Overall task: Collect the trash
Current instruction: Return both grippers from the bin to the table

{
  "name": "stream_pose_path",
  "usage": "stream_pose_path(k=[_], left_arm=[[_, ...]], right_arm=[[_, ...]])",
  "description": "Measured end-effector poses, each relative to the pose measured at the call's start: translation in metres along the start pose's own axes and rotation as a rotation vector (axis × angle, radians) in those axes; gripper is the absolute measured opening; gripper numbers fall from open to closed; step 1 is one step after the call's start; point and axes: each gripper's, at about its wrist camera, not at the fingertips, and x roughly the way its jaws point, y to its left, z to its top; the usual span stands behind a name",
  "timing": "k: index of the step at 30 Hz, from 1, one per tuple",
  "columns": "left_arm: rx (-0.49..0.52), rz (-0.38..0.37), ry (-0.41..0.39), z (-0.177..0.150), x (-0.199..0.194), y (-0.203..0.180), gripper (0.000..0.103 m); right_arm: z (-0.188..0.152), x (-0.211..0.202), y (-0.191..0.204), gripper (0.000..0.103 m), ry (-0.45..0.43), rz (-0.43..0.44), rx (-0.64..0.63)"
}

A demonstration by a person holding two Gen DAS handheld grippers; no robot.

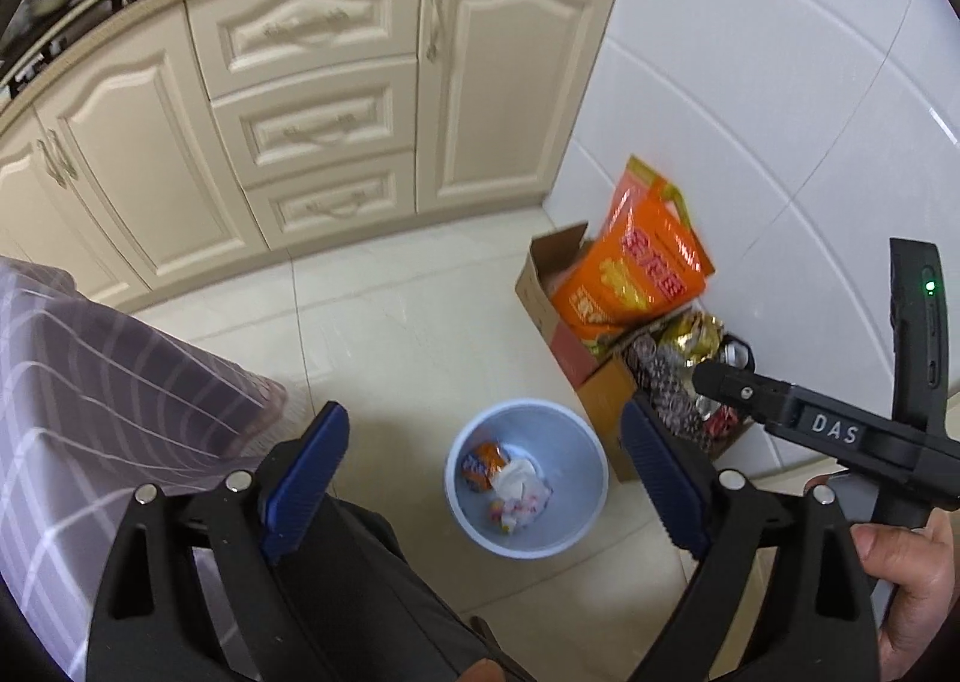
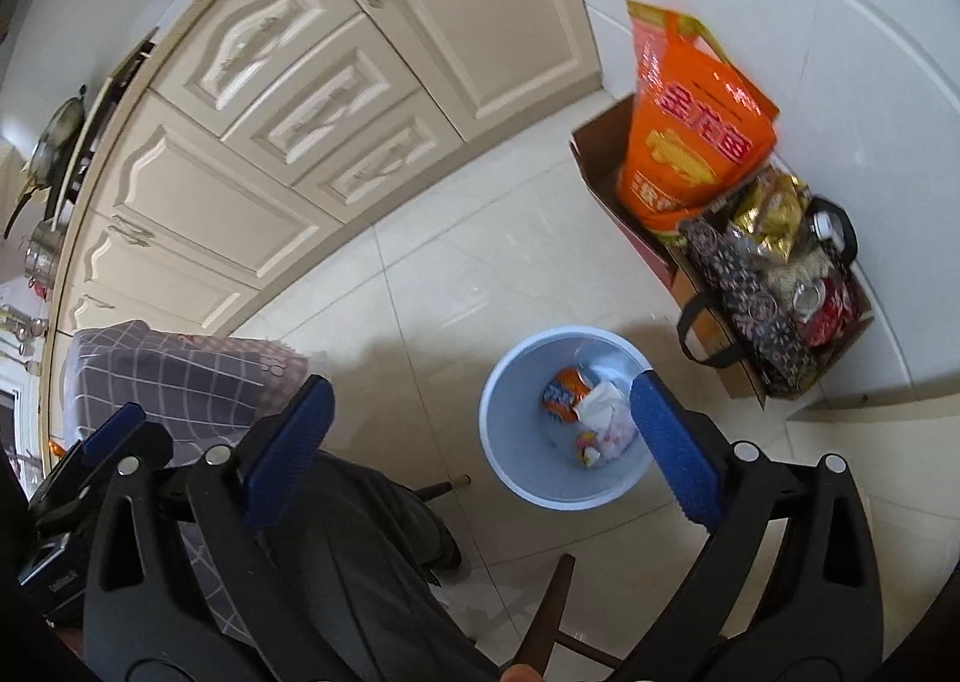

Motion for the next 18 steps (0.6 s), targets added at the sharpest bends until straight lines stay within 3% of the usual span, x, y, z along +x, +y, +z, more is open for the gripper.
stream_pose_path(k=[12,18], left_arm=[[-0.065,0.033,-0.192,0.010,-0.092,0.029,0.090],[-0.127,0.090,-0.260,0.006,-0.138,0.056,0.090]], right_arm=[[0.015,-0.060,0.083,0.097,-0.122,0.097,-0.139],[0.015,-0.080,0.143,0.097,-0.158,0.178,-0.245]])
